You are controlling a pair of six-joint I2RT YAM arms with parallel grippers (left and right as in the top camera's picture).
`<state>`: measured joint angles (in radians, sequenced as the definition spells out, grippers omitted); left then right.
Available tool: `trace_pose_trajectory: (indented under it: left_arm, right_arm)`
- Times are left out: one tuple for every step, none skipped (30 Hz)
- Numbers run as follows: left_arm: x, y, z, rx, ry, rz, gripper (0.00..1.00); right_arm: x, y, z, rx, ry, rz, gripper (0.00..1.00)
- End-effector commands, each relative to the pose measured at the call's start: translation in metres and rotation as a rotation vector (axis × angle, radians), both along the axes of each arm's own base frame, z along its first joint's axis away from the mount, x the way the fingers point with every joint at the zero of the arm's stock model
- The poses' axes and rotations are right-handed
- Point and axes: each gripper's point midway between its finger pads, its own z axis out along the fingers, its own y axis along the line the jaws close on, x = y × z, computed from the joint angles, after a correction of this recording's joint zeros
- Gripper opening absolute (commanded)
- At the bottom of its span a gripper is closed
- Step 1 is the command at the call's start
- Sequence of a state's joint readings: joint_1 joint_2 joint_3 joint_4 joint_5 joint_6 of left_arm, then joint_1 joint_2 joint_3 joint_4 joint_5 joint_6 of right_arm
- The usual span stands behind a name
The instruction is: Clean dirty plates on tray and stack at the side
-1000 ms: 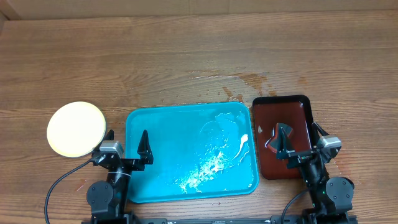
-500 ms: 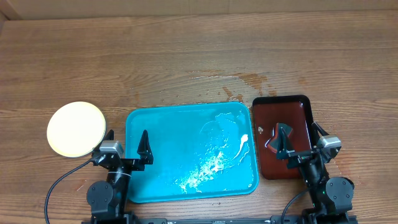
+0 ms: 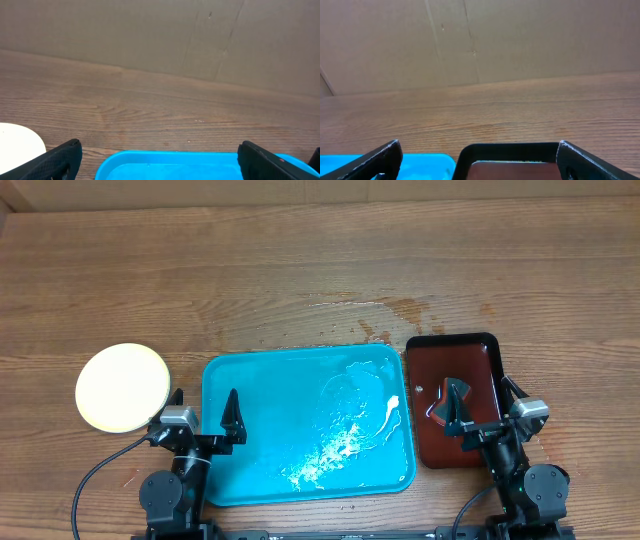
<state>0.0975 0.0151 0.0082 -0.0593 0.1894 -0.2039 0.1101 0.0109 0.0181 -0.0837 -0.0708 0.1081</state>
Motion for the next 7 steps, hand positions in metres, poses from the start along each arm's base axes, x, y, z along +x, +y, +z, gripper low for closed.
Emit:
trace_pose_trajectory:
  left_arm:
    - [-0.0004,-0.0006,0.0007,-0.005,-0.007,0.000,1.00]
    - [-0.0004,-0.0006,0.0007,-0.005,-0.007,0.000,0.99]
    - [-0.0004,-0.0006,0.0007,-0.005,-0.007,0.000,0.99]
    - [-0.0004,-0.0006,0.0007,-0.005,-0.007,0.000,1.00]
    - [-0.0004,-0.0006,0.0007,-0.005,-0.007,0.000,1.00]
    - [-0.0004,-0.0006,0.0007,-0.005,-0.007,0.000,0.99]
    - [-0.0004,-0.0006,0.0007,-0.005,-0.007,0.000,1.00]
  right_arm:
    - [0.0004,-0.0017,-0.0021,-0.004,-0.003,-0.008,1.00]
    - [0.0004,-0.0017,-0.0021,-0.004,-0.003,-0.008,1.00]
    - [0.0004,-0.0017,-0.0021,-0.004,-0.003,-0.008,1.00]
    - [0.0004,-0.0017,-0.0021,-0.004,-0.003,-0.008,1.00]
    - [0.0004,-0.0017,-0.0021,-0.004,-0.003,-0.008,1.00]
    - [0.0004,-0.0017,-0.0021,-0.004,-0.003,-0.008,1.00]
    - [0.0004,-0.0017,-0.0021,-0.004,-0.003,-0.008,1.00]
